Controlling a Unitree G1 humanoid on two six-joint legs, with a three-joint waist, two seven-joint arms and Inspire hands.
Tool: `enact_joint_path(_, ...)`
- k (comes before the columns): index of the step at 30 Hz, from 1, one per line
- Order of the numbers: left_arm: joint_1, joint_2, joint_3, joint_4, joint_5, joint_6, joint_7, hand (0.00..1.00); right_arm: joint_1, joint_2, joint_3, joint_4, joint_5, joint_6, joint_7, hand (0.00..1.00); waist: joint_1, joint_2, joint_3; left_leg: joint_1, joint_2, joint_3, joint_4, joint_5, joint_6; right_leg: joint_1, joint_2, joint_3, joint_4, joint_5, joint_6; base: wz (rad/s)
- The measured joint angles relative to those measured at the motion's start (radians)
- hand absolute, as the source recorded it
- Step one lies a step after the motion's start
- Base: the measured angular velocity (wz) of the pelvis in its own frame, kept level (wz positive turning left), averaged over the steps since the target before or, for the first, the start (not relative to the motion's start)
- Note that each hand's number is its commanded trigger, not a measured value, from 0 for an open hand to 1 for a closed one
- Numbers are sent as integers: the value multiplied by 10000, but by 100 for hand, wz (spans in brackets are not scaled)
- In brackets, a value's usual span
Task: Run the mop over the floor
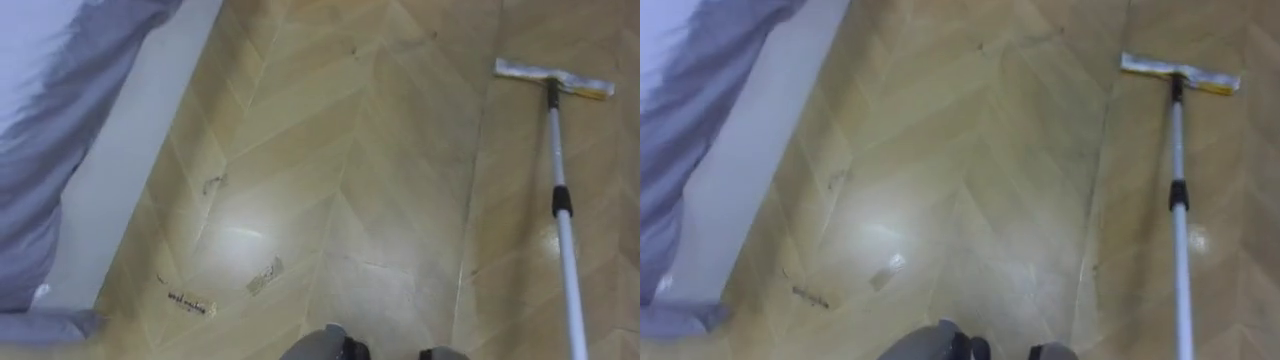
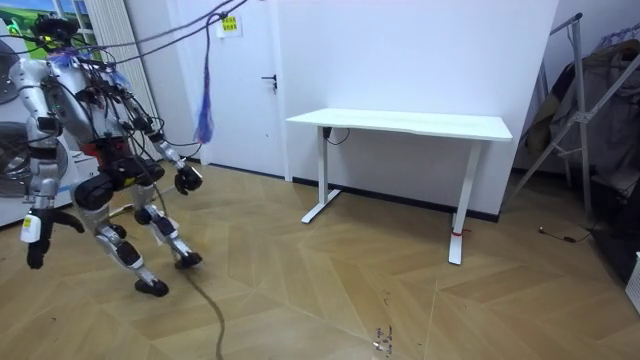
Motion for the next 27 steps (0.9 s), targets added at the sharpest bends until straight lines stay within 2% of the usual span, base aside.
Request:
enact_joint_path(1,0,-17,-12,-3,12,-1,2,0,0,63,0,-21,-5,0,-64,100,-84,-1,4,13,0,-6,-16,-15,2,-190,90,-4,-369,-29,-22,-12)
enact_joint_path(3,2,-39,-124,0,6,43,14,0,2,150,-8,-138,-132,46,-204,100,-350,-37,31,176,-91,-131,3,-170,-56,-462,157,-157,-2390,15,-81,17)
enact_joint_path(4,1,-25,-100,26,13,116,77,0,16,190,-78,-195,-311,155,-258,100,-392,-112,85,320,-148,-218,137,-336,-123,-409,191,-194,-2941,245,-263,23)
enact_joint_path(6,-1,-51,-102,191,-88,163,218,0,-112,173,-235,-311,-409,359,-291,100,-334,-236,96,506,-134,-341,280,-527,-307,-72,219,-418,-2970,433,-543,10)
enact_joint_path(8,7,16,-89,203,-153,266,280,0,-507,141,-361,-356,-585,551,-262,100,-285,-423,120,627,-109,-436,413,-693,-440,74,205,-595,-2808,426,-746,6)
enact_joint_path(9,-25,37,-91,194,-218,333,309,0,-919,7,-400,-330,-667,750,-254,100,-203,-568,157,681,-62,-448,519,-783,-505,109,213,-691,-2690,346,-892,0)
enact_joint_path(10,-120,68,-96,168,-489,339,390,0,-1393,-190,-401,-332,-689,796,-244,100,-31,-640,188,719,34,-420,616,-880,-562,114,232,-697,-2605,286,-985,0)
enact_joint_path(11,-119,95,-92,88,-545,339,440,0,-1678,-295,-387,-336,-696,790,-244,100,27,-702,218,715,58,-437,639,-905,-607,114,254,-701,-2587,246,-994,-5)
enact_joint_path(13,-108,255,-99,-138,-669,298,522,0,-2528,-529,-314,-359,-678,652,-233,100,223,-964,296,704,217,-413,681,-954,-710,112,364,-732,-2594,257,-1150,-2)
enact_joint_path(14,-106,368,-94,-191,-705,300,590,0,-3023,-619,-279,-402,-634,529,-211,100,331,-1106,272,635,317,-436,714,-995,-797,94,422,-839,-2611,303,-1290,6)
enact_joint_path(16,-105,456,-93,-263,-634,317,734,0,-3562,-743,-250,-631,-558,425,-129,100,501,-1258,272,589,466,-455,724,-1000,-897,86,521,-985,-2731,418,-1395,10)
enact_joint_path(18,-58,455,-155,-337,-617,375,781,0,-4131,-822,-259,-707,-432,229,164,100,598,-1292,273,531,618,-487,569,-950,-1003,114,566,-1176,-2976,512,-1481,20)
enact_joint_path(21,127,462,-154,-369,-618,552,837,0,-4053,-799,-314,-630,-358,75,539,100,709,-1200,246,862,765,-514,180,-868,-1127,546,654,-1363,-3481,626,-1549,12)
enact_joint_path(23,160,411,-63,-309,-450,642,788,0,-3511,-806,-310,-622,-356,-195,643,100,698,-1088,208,1167,835,-598,-186,-772,-1143,940,676,-1490,-3903,713,-1561,12)
enact_joint_path(25,125,357,-20,-120,-15,616,721,0,-2393,-737,-276,-405,-409,-437,742,100,638,-933,173,1869,977,-504,-952,-527,-1152,1750,700,-1586,-4631,854,-1498,23)
enact_joint_path(27,132,187,280,48,131,624,709,0,-1627,-620,-204,-158,-820,-431,636,100,574,-779,73,2514,1053,-497,-1636,-339,-1126,2382,696,-1620,-5215,985,-1473,7)
